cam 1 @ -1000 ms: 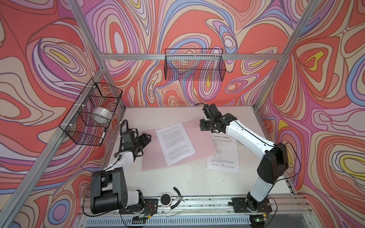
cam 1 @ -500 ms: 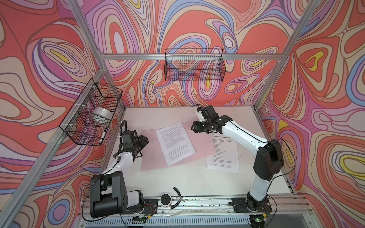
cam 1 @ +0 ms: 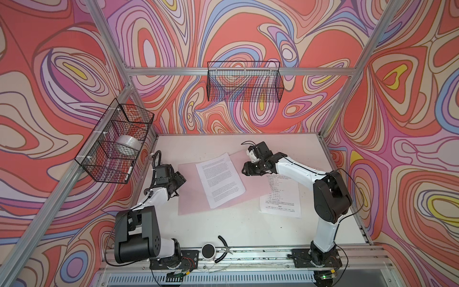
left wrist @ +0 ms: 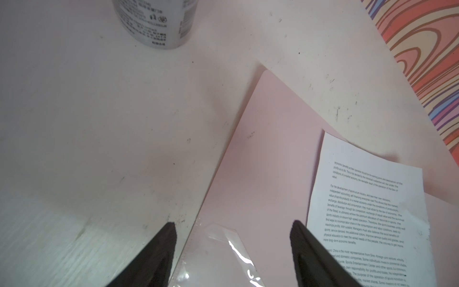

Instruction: Put the files into the folder

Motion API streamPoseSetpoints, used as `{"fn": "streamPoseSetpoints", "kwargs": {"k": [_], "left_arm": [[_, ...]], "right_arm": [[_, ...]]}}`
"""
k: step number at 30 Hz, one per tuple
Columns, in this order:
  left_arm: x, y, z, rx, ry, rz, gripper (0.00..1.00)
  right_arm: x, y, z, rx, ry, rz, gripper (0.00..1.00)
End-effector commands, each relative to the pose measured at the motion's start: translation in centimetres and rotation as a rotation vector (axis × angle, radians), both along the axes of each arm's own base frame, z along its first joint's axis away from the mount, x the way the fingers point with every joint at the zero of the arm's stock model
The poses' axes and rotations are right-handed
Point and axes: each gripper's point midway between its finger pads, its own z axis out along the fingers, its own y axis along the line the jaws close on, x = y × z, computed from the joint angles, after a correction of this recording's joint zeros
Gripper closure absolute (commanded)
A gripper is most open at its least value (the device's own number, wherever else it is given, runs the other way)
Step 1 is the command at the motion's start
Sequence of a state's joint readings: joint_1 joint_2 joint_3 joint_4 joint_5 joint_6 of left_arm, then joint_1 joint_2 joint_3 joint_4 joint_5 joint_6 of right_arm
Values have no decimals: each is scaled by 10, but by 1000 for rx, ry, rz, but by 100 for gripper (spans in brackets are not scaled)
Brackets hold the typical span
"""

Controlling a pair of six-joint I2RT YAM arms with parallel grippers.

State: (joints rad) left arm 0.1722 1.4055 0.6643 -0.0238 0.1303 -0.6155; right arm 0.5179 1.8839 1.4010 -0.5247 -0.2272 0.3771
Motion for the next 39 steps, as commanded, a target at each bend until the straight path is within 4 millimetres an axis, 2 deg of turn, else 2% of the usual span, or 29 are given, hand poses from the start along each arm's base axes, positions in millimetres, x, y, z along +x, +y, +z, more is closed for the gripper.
{"fn": "streamPoseSetpoints", "kwargs": {"k": [1,7,17,24,27,30,34,36,39], "left_arm": [[6,0,4,12,-42,-41,26],[10,-4,6,11,-59,-78,26],[17,-4,2,-25,-52,-93,26],[37,-34,15,-236,-225,-214,26],[41,-37,18,-248,-242,-231,26],[44,-38,20,-248,-255,-248,26],[50,-38,17,-250,-248,-266,26],[53,-39,15,-257,-249,-279,27],[59,-41,14,-277,-258,-299,27]], "right_arm": [[3,-14,-13,4,21,-39,49],[-2,-26,-28,-3,60,-52,50],[-13,-30,-57,9,137,-53,52],[-17,-28,-64,35,165,-45,53],[-17,-24,-60,66,167,-34,52],[-11,-15,-47,138,151,-19,52],[8,5,-27,267,122,26,50],[18,15,-23,316,116,55,46],[34,29,-22,356,117,83,45]]}}
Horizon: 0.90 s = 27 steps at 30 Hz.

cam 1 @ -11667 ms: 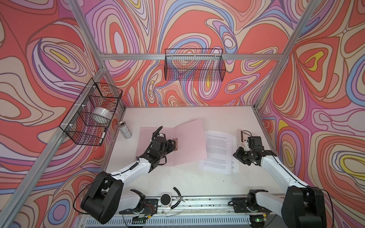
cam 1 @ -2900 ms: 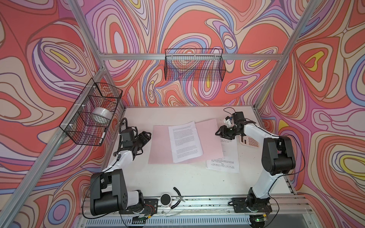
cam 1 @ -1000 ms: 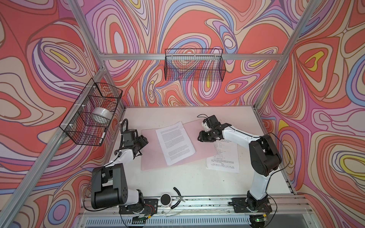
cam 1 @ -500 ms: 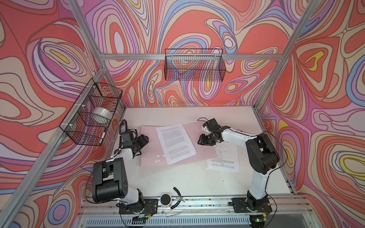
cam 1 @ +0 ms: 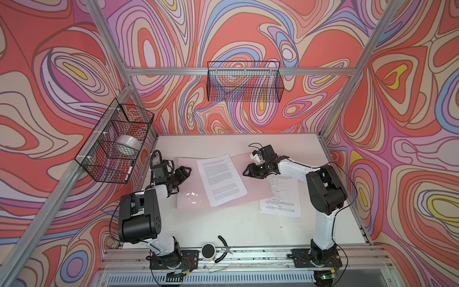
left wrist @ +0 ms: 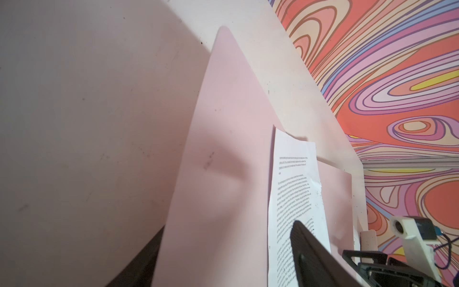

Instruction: Put the files into the folder

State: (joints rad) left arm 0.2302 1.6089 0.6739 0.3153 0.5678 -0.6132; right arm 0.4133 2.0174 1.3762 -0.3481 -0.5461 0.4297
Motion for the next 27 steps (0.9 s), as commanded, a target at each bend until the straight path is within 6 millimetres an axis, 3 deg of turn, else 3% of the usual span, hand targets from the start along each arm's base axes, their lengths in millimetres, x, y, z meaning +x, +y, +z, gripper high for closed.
{"fn": "streamPoseSetpoints", "kwargs": {"k": [1,7,11,20,27], "left_arm": [[15,-1,10,-14,-62,-42,27],[23,-9,9,-57,-75,-92,27],[23,-9,8,-65,-76,-99,27],[25,-10,7,-85,-77,-100,27],[25,-11,6,-97,-80,-104,27]], "right_arm": [[22,22,9,102,-21,50,44],[53,37,1,111,-19,68,45],[61,47,-6,134,9,97,46],[57,60,-21,187,84,141,48],[49,75,-21,236,98,173,51]]}}
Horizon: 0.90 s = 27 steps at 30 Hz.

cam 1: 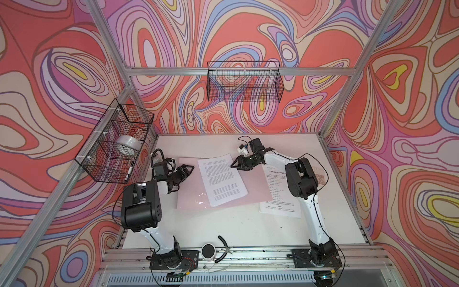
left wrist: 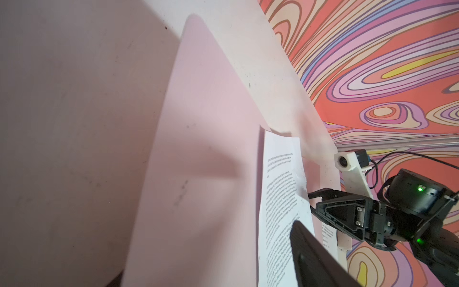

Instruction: Put the files into the folder

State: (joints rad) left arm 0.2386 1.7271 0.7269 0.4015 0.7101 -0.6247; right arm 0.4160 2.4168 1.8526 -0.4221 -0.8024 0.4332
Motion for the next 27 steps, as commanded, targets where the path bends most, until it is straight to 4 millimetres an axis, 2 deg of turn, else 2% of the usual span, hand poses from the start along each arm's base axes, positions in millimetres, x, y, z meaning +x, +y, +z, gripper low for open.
{"fn": "streamPoseSetpoints", "kwargs": {"k": [1,5,7,11,18,27], "left_arm": [[8,3,9,-6,-41,-5,27],[8,3,9,-5,-43,-3,27],[8,2,9,-7,-43,-3,27],[8,2,8,-15,-41,-2,28],[8,1,6,-26,-39,-1,28],[8,1,5,-31,-35,3,28]], "right_arm": [[-6,13,0,46,16,33,53],[-5,15,-3,54,29,24,74],[-4,15,-3,58,28,16,88],[0,14,4,63,10,-18,100],[10,12,17,89,-18,-118,100],[26,-2,33,73,-64,-258,100]]}}
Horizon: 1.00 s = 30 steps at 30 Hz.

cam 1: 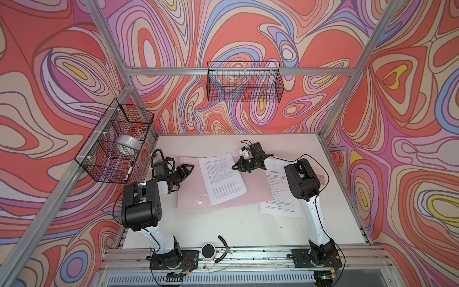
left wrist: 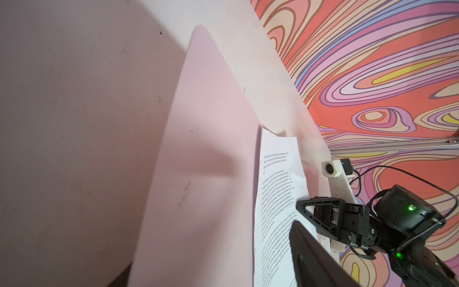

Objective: Put the files into the folder
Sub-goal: 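Swing the raised folder cover over the sheet with the right gripper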

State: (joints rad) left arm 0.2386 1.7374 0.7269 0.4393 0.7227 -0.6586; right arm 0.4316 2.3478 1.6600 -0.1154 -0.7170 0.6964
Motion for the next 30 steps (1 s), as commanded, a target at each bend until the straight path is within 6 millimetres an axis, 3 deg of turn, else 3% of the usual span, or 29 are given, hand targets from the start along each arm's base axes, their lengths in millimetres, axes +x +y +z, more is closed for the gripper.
{"fn": "streamPoseSetpoints", "kwargs": {"k": [1,14,23,30], "left_arm": [[4,2,1,-5,-21,-3,28],[3,3,0,-3,-17,9,28],[3,4,-3,-11,-9,19,28],[3,5,-3,-12,-9,25,28]], "right_arm": [[19,-4,35,16,-89,-80,100],[28,-22,32,-13,-83,-242,100],[6,-37,31,-87,-98,-414,100],[-7,-35,20,-161,-105,-498,100]]}}
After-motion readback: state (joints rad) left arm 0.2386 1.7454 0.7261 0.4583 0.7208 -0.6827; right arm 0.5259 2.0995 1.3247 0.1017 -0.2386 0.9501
